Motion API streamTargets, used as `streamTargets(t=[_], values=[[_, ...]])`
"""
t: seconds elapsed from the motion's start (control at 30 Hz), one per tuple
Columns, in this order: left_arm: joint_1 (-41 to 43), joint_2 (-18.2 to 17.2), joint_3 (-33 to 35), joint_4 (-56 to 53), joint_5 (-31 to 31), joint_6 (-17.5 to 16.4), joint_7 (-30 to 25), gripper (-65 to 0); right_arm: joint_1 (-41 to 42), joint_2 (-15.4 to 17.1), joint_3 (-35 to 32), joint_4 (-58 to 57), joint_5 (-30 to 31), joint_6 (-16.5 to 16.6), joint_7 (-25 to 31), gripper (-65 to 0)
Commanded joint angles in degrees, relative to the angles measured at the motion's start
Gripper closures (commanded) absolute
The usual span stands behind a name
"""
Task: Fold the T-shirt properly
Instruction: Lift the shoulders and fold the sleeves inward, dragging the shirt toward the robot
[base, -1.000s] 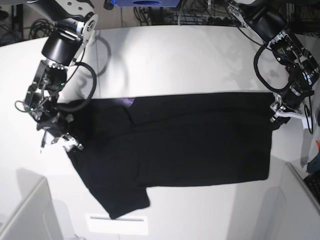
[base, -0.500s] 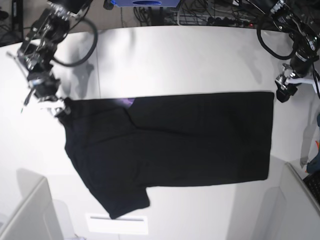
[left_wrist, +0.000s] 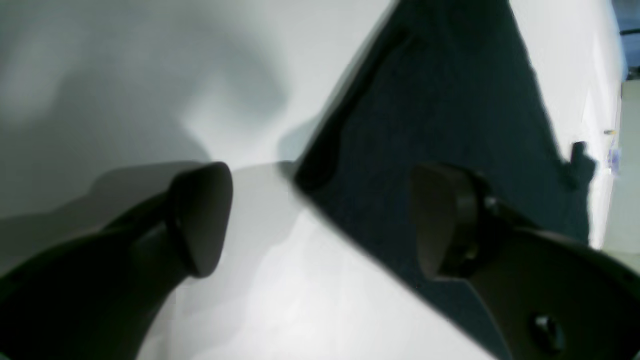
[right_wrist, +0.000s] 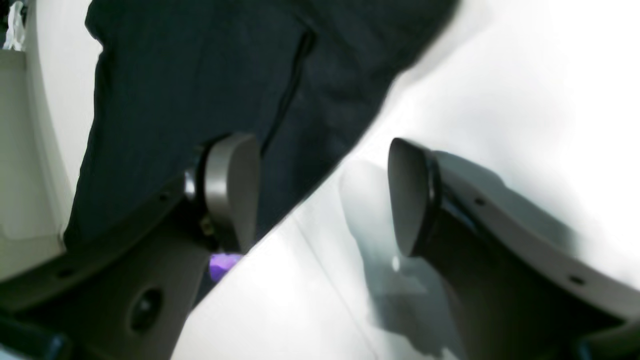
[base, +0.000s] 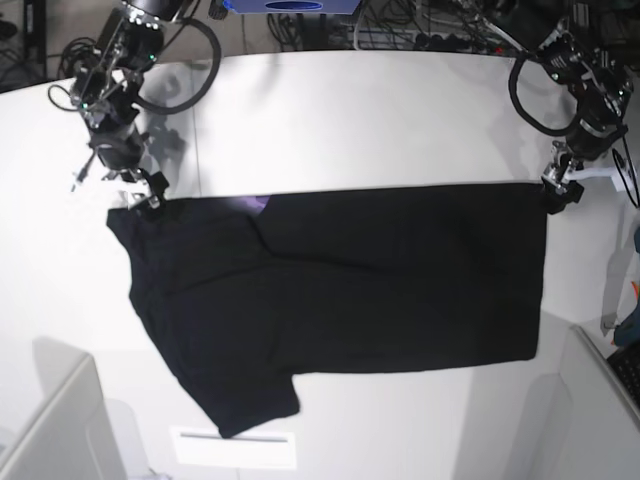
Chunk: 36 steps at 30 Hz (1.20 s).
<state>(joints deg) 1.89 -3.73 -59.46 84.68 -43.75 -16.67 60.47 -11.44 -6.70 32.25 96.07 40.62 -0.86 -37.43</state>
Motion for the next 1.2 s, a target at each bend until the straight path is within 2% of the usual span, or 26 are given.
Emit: streamTargets(t=[0.0,0.07,0.2,0.33,0.53,0.6,0.7,0.73,0.8,0.87,1.03,1.17], values=[[-1.1,-1.0,0.3,0.0,-1.3,-0.5,-0.8,-53.2,0.9,0.3,0.1,0.1,0.7,0.6,1.1,-36.9],[-2.1,-1.4,2.5,-1.7,-1.3,-0.3,-0.8,-53.2,1.9,0.3,0.1,-1.2,0.7,0.6,1.3,-36.9],[-2.6,-2.6,5.6,-4.6,-1.3,-0.2,-1.4,-53.2,3.1,0.3,0.1,-3.5,0.6,0.6,5.8,-36.9],[-2.5,-2.6,6.1,-6.8,-1.3,-0.2,-6.3,-53.2,4.5,1.5,0.1,-6.6,0.6,0.5,6.5,-36.9],[-1.9,-3.8,10.7,-9.1,-1.3,-0.2,-6.8,-52.3,6.8,2.6,1.1,-12.7,0.6,0.5,8.6,-36.9],[-1.9,-3.8,11.0,-9.1,-1.3,-0.2,-6.8,-44.8,7.6,2.9,1.5,-14.4,0.5,0.5,9.9,-36.9],[-2.0,-3.8,11.1,-9.1,-1.3,-0.2,-6.8,-24.4,8.1,3.8,1.6,-16.3,0.5,0.5,10.0,-36.0],[-2.0,-3.8,11.1,-9.1,-1.3,-0.2,-6.8,-17.1,8.1,4.5,1.3,-16.5,0.6,0.5,10.0,-33.3],[-2.0,-3.9,11.1,-9.1,-1.3,-0.2,-6.8,-1.2,8.1,4.8,1.3,-16.9,0.7,0.6,10.0,-19.8],[-1.9,-4.3,11.1,-9.1,-1.3,-0.2,-6.7,0.0,8.0,4.9,1.5,-16.8,0.8,0.9,10.0,0.0],[0.1,-5.9,11.2,-8.3,-1.4,-0.4,-6.4,0.0,4.2,4.5,1.5,-11.8,1.0,0.9,10.0,0.0],[4.8,-9.2,11.2,-5.3,-1.8,-0.4,-6.3,0.0,-2.3,3.3,1.2,-3.0,1.0,0.8,9.9,0.0]])
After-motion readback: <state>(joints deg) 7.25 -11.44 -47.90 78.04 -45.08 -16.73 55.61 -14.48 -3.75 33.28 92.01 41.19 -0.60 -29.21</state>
